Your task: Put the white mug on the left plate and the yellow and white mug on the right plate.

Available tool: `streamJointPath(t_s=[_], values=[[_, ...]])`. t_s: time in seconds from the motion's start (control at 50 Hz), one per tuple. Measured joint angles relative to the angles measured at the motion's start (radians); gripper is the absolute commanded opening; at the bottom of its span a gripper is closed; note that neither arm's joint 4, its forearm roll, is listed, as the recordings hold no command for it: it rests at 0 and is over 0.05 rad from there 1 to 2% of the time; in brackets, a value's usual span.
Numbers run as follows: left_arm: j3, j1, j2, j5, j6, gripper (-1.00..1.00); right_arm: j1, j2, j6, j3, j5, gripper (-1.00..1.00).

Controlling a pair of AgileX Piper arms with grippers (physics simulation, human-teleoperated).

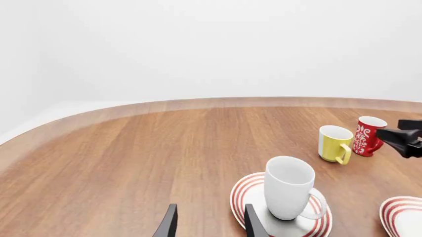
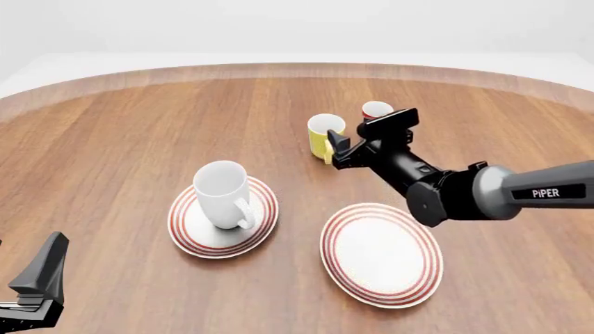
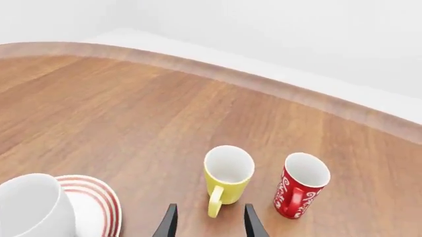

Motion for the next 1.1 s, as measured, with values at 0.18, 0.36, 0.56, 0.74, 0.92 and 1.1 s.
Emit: streamJointPath(t_s=[0.18, 0.36, 0.56, 0.74, 0.92, 1.1], values=[[0.000, 0.000, 0.000, 0.000, 0.000, 1.00, -0.019, 0.050, 0.012, -0.044, -0.002, 1.00], [0.000, 0.000, 0.000, 0.000, 0.000, 1.00, -0.030, 0.098, 0.022, -0.086, 0.001, 1.00], [0.000, 0.000, 0.000, 0.000, 0.000, 1.00, -0.036, 0.145, 0.032, -0.133, 0.011, 1.00], [0.000, 0.000, 0.000, 0.000, 0.000, 1.00, -0.038, 0.181, 0.040, -0.172, 0.025, 1.00], [0.000, 0.000, 0.000, 0.000, 0.000, 1.00, -0.034, 0.216, 0.048, -0.203, 0.035, 1.00], [0.000, 0.000, 0.000, 0.000, 0.000, 1.00, -0.032, 0.249, 0.059, -0.230, 0.040, 1.00]])
